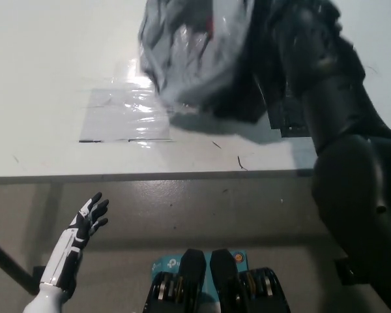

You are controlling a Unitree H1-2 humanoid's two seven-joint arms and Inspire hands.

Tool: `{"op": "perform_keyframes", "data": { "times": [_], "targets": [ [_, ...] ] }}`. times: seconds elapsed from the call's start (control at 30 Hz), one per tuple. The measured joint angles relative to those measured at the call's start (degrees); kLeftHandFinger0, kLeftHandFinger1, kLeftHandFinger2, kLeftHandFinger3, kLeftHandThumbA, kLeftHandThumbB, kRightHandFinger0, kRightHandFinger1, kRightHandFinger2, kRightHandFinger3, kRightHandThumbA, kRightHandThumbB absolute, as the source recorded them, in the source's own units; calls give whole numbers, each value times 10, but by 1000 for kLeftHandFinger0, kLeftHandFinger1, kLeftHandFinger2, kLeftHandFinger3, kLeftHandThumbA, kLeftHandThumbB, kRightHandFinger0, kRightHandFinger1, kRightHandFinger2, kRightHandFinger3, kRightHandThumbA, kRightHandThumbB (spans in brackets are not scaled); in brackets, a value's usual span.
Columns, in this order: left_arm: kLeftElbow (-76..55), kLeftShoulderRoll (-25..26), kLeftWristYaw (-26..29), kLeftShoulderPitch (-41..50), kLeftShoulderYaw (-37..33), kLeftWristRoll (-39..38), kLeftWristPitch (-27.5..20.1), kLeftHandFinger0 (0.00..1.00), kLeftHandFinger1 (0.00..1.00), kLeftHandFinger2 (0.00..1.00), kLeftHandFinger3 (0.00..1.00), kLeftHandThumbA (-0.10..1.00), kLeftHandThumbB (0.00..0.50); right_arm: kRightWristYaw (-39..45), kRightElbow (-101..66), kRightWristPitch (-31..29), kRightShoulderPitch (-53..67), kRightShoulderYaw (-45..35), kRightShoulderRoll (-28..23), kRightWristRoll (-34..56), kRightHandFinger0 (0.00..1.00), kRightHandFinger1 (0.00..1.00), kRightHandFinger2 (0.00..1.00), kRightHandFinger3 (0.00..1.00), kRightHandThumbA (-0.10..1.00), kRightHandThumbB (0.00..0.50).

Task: Use the right hand to pick up a rubix's cube and place it into a plastic bag and lift the bag

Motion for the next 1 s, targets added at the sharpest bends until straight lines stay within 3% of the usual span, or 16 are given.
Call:
{"op": "perform_keyframes", "data": {
  "times": [0.13,0.17,0.2,0.27,0.3,0.4,0.7,0.77,0.8,0.93,1.0],
  "targets": [
    [3,0,0,-3,0,-1,-1,1000,1000,1000,1000,1000,164,-20,-62,39,-35,-15,5,33,0,124,729,1000,-100,89],
    [3,0,0,-3,0,-1,-1,1000,1000,1000,1000,1000,165,-22,-67,43,-40,-16,4,36,0,119,722,925,-100,83],
    [3,0,0,-3,0,-1,-1,1000,1000,1000,1000,1000,160,-25,-72,48,-47,-17,4,40,0,127,732,1000,-100,80],
    [3,0,0,-3,0,-1,-1,1000,1000,1000,1000,1000,157,-34,-83,61,-68,-17,0,52,0,185,795,1000,-100,63],
    [3,0,0,-3,0,-1,-1,1000,1000,1000,1000,1000,156,-37,-86,67,-81,-18,-3,59,0,219,829,1000,-100,82],
    [3,0,0,-3,0,-1,-1,1000,1000,1000,1000,1000,140,-44,-107,76,-99,-22,-6,74,0,240,863,1000,-100,68],
    [1,0,0,-2,0,0,-1,1000,1000,1000,1000,1000,138,-55,-143,81,-113,-23,-24,111,0,227,800,1000,-100,23],
    [1,0,0,-2,0,0,0,1000,1000,1000,1000,1000,127,-56,-102,68,-102,-21,-28,110,0,184,703,1000,-100,60],
    [1,0,0,-2,0,0,0,992,1000,1000,1000,1000,125,-56,-85,63,-98,-19,-29,109,0,143,656,1000,-100,105],
    [1,0,0,-2,0,1,1,987,1000,1000,1000,1000,129,-58,23,37,-67,4,-34,97,0,56,611,1000,-100,89],
    [1,0,0,-3,0,2,1,984,1000,1000,1000,1000,138,-59,57,24,-53,16,-34,90,0,15,610,1000,-100,106]
  ]
}}
